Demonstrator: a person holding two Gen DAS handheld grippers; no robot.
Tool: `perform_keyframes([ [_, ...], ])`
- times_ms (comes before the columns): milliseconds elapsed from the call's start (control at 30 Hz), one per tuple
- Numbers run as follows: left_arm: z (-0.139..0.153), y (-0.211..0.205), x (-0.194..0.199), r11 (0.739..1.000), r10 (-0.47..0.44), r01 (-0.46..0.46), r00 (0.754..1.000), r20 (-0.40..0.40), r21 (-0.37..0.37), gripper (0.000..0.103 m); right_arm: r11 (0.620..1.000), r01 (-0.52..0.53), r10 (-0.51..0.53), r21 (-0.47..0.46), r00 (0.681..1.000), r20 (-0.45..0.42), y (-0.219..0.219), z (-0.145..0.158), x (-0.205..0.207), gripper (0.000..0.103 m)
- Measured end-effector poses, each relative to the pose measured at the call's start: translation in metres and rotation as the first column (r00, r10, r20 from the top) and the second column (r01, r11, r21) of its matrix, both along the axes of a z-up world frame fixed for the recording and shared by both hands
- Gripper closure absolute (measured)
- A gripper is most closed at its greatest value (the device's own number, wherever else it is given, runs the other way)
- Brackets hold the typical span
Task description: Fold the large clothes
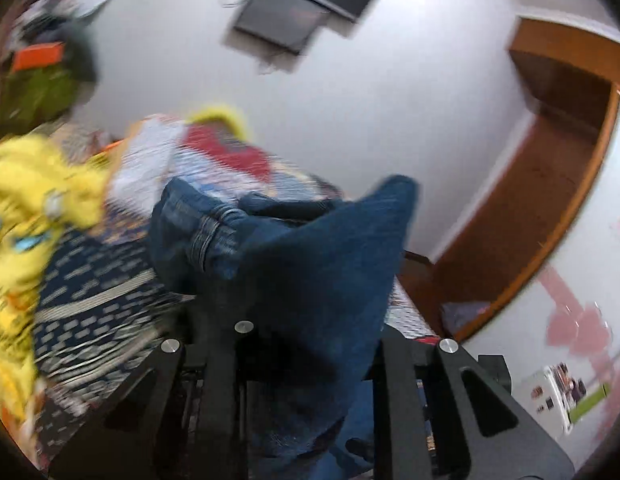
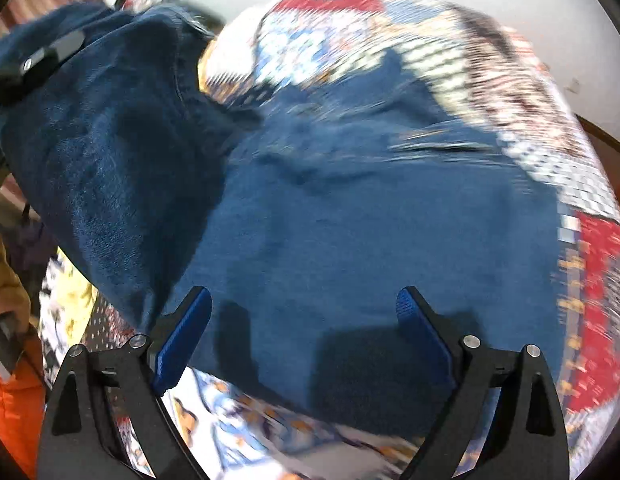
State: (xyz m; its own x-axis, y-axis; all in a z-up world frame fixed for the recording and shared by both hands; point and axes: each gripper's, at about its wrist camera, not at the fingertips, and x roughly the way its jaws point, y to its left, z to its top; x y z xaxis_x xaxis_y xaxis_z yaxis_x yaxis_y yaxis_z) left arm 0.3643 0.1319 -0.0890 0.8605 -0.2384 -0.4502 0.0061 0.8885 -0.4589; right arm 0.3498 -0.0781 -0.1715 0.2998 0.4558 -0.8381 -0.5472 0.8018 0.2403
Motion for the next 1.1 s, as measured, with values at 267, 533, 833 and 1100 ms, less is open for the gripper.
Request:
perform_keyframes([
  [267,-0.013,-0.163,0.051,0.943,-0.257,0.268,0.963,-0.079,0.198,0.084,0.968,0.251,-0.247,-0.01,0.96,0.132,-0.129,0.041,0.004,0.011],
  [533,-0.103,-0.248,0.02,0.765,-0.429,0.53,0.843,-0.325,0.365,0.084,0.917,0.4,-0.397,-0.004,0.912,0.098,-0.213,0.036,-0.002,0.011],
  [833,-0.1,-0.245,-0.002,0.761,-0.466,0.585,0.794,-0.391,0.281,0.05,0.936,0.35,-0.352,0.034,0.931,0.098,-0.213,0.043,-0.02,0.011],
  [1100,-0.058,-0.203,-0.044,0.781,-0.371,0.467,0.881,-0.293,0.414,0.018,0.963,0.256,-0.265,0.087,0.956,0.124,-0.176,0.064,-0.021,0.011],
])
